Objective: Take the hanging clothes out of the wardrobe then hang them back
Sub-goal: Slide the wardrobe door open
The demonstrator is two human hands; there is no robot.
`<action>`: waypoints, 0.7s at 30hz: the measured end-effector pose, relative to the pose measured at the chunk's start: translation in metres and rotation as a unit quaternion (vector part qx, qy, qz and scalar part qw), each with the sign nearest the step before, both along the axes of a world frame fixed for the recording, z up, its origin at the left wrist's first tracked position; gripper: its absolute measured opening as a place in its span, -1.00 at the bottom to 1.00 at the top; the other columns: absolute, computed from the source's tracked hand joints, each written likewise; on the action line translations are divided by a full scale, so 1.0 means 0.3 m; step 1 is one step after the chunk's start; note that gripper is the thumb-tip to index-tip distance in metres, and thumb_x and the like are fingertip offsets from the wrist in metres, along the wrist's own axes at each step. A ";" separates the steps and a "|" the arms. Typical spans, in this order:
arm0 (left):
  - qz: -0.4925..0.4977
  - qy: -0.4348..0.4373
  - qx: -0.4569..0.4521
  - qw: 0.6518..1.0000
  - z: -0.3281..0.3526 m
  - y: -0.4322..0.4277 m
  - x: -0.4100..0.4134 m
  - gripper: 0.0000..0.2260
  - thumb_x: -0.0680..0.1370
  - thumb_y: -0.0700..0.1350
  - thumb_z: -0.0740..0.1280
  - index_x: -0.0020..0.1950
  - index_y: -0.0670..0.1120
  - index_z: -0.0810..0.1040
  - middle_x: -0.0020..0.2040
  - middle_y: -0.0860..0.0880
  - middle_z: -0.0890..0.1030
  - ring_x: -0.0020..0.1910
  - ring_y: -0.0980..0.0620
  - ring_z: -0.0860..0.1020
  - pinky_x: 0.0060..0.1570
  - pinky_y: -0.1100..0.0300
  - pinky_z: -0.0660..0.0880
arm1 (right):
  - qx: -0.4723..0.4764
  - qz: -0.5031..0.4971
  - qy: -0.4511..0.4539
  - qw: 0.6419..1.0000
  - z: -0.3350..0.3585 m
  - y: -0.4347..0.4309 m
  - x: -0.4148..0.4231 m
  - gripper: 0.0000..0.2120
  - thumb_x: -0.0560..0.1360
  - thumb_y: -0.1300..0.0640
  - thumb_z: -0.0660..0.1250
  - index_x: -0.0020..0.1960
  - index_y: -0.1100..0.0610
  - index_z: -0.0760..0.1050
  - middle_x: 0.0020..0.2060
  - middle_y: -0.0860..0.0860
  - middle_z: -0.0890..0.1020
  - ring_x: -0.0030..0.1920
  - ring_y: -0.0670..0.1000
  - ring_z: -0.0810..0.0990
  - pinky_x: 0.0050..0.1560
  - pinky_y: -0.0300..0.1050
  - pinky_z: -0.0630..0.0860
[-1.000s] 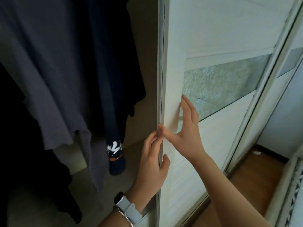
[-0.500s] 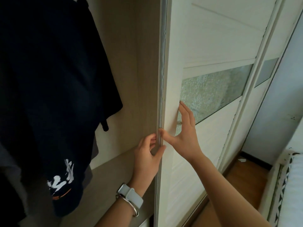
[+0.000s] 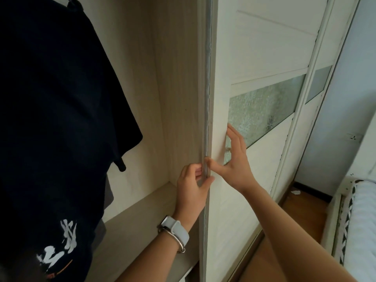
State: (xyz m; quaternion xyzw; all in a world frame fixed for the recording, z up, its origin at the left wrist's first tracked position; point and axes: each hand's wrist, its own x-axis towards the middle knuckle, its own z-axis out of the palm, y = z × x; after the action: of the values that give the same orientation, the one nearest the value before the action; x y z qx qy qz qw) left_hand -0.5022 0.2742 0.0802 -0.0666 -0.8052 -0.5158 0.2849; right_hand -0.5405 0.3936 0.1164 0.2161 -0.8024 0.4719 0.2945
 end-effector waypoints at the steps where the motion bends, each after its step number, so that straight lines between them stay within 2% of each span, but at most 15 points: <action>1: 0.002 0.004 0.002 1.000 -0.003 -0.001 0.000 -0.71 0.40 -0.19 0.45 0.08 -0.17 0.52 -0.04 0.08 0.49 -0.09 0.37 0.47 -0.06 0.63 0.41 | 0.001 -0.004 0.000 1.000 -0.002 -0.004 -0.002 -0.14 0.24 -0.16 0.36 0.45 0.08 0.17 0.46 -0.03 0.21 0.46 -0.05 0.14 0.46 -0.22 0.16; 3: 0.003 0.010 0.008 1.000 -0.004 -0.004 0.000 -0.71 0.41 -0.19 0.45 0.10 -0.17 0.52 -0.04 0.10 0.48 -0.08 0.36 0.47 -0.06 0.64 0.40 | 0.000 -0.006 -0.002 1.000 -0.001 -0.014 0.000 -0.14 0.24 -0.17 0.36 0.45 0.07 0.16 0.46 -0.03 0.21 0.46 -0.06 0.13 0.37 -0.53 0.02; 5: 0.000 0.010 0.001 1.000 0.000 -0.005 0.000 -0.70 0.41 -0.17 0.44 0.10 -0.16 0.51 -0.07 0.16 0.46 -0.08 0.35 0.47 -0.05 0.63 0.41 | -0.001 -0.008 -0.001 1.000 -0.001 -0.017 0.000 -0.14 0.24 -0.16 0.35 0.45 0.08 0.16 0.46 -0.03 0.22 0.46 -0.05 0.14 0.32 -0.59 -0.01; 7: 0.001 0.001 -0.009 1.000 0.004 -0.008 0.005 -0.72 0.42 -0.14 0.43 0.09 -0.14 0.50 -0.08 0.18 0.47 -0.08 0.31 0.49 -0.04 0.55 0.46 | -0.002 -0.011 -0.001 1.000 -0.005 -0.019 0.005 -0.14 0.25 -0.17 0.33 0.45 0.09 0.15 0.46 -0.02 0.22 0.46 -0.04 0.14 0.37 -0.51 0.03; 8: -0.001 -0.008 -0.012 1.000 0.004 -0.011 0.006 -0.73 0.43 -0.13 0.42 0.09 -0.13 0.50 -0.06 0.13 0.50 -0.07 0.27 0.51 -0.02 0.48 0.48 | -0.005 -0.011 -0.007 1.000 -0.005 -0.022 0.010 -0.14 0.25 -0.16 0.33 0.46 0.09 0.13 0.46 -0.02 0.21 0.46 -0.04 0.14 0.43 -0.38 0.09; 10: -0.013 -0.032 -0.014 0.999 0.006 -0.022 0.016 -0.75 0.45 -0.11 0.40 0.09 -0.11 0.51 -0.01 0.05 0.54 -0.02 0.14 0.55 0.02 0.35 0.51 | -0.018 -0.011 -0.027 0.999 -0.003 -0.036 0.020 -0.16 0.29 -0.09 0.36 0.47 0.09 0.11 0.46 -0.01 0.21 0.46 -0.02 0.15 0.45 0.00 0.24; 12: -0.030 -0.055 -0.024 0.998 0.011 -0.044 0.037 -0.80 0.46 -0.11 0.39 0.06 -0.12 0.55 -0.07 0.08 0.56 -0.04 0.13 0.57 0.00 0.38 0.49 | -0.035 -0.027 -0.047 0.998 0.008 -0.059 0.046 -0.20 0.31 0.01 0.36 0.47 0.13 0.12 0.43 0.04 0.25 0.44 0.01 0.19 0.39 0.14 0.31; 14: -0.045 -0.066 -0.041 0.996 0.025 -0.081 0.072 -0.91 0.47 -0.12 0.39 -0.04 -0.08 0.60 -0.21 0.20 0.58 -0.15 0.22 0.58 -0.06 0.42 0.48 | -0.046 -0.052 -0.028 0.997 0.027 -0.093 0.090 -0.27 0.36 0.10 0.34 0.45 0.21 0.15 0.40 0.13 0.27 0.41 0.04 0.22 0.42 0.09 0.27; 16: -0.037 -0.058 -0.047 0.997 0.051 -0.134 0.116 -0.96 0.46 -0.14 0.39 -0.13 -0.05 0.64 -0.36 0.29 0.58 -0.22 0.24 0.59 -0.12 0.42 0.49 | -0.012 -0.077 0.089 0.993 0.049 -0.141 0.143 -0.39 0.40 0.16 0.29 0.41 0.21 0.21 0.36 0.15 0.29 0.39 0.08 0.23 0.45 -0.06 0.18; 18: -0.015 -0.048 -0.049 0.998 0.097 -0.199 0.170 -0.90 0.46 -0.16 0.39 -0.19 0.04 0.62 -0.38 0.32 0.59 -0.19 0.24 0.60 -0.16 0.45 0.48 | 0.031 -0.049 0.191 0.980 0.073 -0.210 0.181 -0.49 0.40 0.15 0.25 0.34 0.18 0.30 0.29 0.10 0.36 0.34 0.08 0.30 0.39 -0.08 0.21; 20: 0.018 -0.024 -0.045 0.999 0.157 -0.272 0.238 -0.79 0.46 -0.17 0.38 -0.25 0.15 0.56 -0.34 0.31 0.62 -0.20 0.27 0.60 -0.19 0.51 0.45 | 0.042 0.030 0.190 0.980 0.101 -0.291 0.203 -0.63 0.41 0.13 0.23 0.20 0.16 0.46 0.12 0.08 0.55 0.20 -0.01 0.43 0.23 -0.12 0.37; 21: 0.039 -0.012 -0.042 0.998 0.189 -0.310 0.276 -0.83 0.46 -0.13 0.38 -0.26 0.15 0.56 -0.30 0.27 0.65 -0.20 0.26 0.61 -0.18 0.50 0.46 | 0.037 0.071 0.171 0.982 0.116 -0.332 0.213 -0.69 0.41 0.11 0.22 0.11 0.15 0.53 0.00 0.05 0.62 0.09 -0.07 0.48 0.10 -0.19 0.43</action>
State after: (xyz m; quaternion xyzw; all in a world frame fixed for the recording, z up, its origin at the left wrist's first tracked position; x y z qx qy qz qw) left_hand -0.4194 0.1811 0.1368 -0.0412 -0.8316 -0.4708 0.2919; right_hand -0.4766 0.2941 0.1514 0.3608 -0.7397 0.4179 0.3849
